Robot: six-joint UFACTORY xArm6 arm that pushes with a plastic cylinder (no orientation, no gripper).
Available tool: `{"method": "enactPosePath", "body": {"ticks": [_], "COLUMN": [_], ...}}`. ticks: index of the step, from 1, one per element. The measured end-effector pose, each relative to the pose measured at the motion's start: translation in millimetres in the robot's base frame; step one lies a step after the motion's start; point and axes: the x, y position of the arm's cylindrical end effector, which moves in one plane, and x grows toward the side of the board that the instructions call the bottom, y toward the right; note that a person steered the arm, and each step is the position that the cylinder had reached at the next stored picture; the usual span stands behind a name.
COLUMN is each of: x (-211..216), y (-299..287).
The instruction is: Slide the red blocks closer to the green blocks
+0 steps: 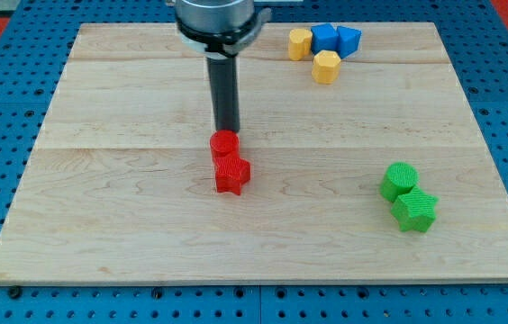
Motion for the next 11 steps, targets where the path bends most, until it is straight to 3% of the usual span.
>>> {"method": "enactPosePath", "body": {"ticks": [2,4,5,6,7,8,10,11], "x": [15,90,104,104,114,122,86,85], "y": [-50,-12,-41,44,49,0,31,91]}}
